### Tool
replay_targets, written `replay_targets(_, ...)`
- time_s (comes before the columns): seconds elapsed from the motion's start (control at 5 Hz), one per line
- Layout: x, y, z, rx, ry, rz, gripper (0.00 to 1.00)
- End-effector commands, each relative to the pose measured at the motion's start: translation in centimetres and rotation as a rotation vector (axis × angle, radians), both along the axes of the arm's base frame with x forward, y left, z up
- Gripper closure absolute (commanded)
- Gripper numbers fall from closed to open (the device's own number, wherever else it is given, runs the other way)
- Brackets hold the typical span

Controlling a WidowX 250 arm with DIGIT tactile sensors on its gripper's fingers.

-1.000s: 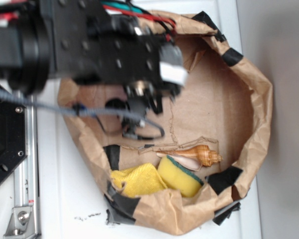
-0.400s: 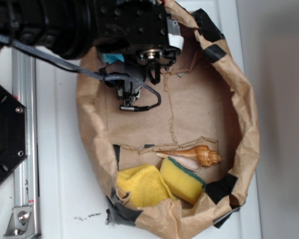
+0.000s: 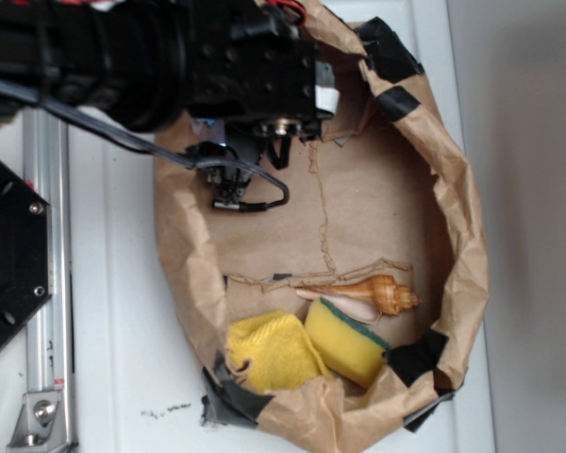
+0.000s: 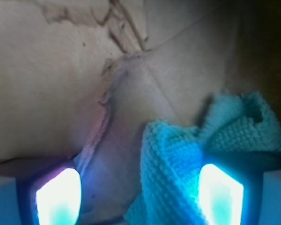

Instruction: Grab the blue cloth.

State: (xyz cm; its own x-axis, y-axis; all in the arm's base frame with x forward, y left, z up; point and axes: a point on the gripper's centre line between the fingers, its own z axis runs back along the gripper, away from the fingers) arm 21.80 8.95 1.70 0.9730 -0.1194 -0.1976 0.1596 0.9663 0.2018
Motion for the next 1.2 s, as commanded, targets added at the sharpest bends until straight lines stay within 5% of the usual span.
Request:
replay_targets(0.0,0.0,-0.7,-1.8,0.033,-0.04,0.028,1.0)
replay_targets(1.0,-0.2,-1.2,1.6,0.038,-0.098,-0.005,1.0)
